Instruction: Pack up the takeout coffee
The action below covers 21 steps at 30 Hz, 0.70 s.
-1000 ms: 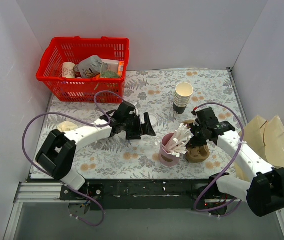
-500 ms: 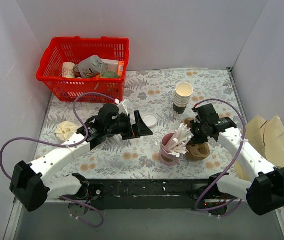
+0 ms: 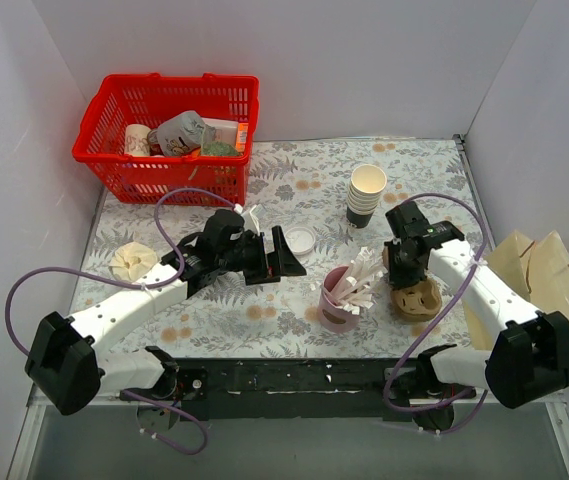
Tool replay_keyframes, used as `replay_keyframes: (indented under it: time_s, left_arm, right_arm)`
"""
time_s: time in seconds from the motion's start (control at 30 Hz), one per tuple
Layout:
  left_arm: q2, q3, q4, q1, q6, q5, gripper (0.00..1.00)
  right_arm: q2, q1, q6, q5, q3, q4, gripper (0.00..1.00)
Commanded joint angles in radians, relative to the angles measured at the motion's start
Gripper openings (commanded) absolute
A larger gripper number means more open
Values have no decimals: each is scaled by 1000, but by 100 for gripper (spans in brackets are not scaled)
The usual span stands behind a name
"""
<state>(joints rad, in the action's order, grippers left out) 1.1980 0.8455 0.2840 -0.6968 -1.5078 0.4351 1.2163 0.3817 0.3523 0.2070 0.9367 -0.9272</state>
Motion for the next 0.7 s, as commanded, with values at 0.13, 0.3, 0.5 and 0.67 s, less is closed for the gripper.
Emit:
replay_keyframes:
  time_s: [0.13,0.3,0.5,0.67]
  left_arm:
    - [-32,-25,-3,-7,18,42,98]
    - [-6,9,3,-24,21,54,98]
    - [78,116,32,-92,8,-64,98]
    - [138,213,84,-93,32,-246,98]
  right_arm:
    - [53,0,56,116,68,-31,1]
    - [26,-21,17,-14,42,47,1]
    - [12,-21,4,-107,-7,100,1]
    - [3,-21,-10,-123,-15,94,1]
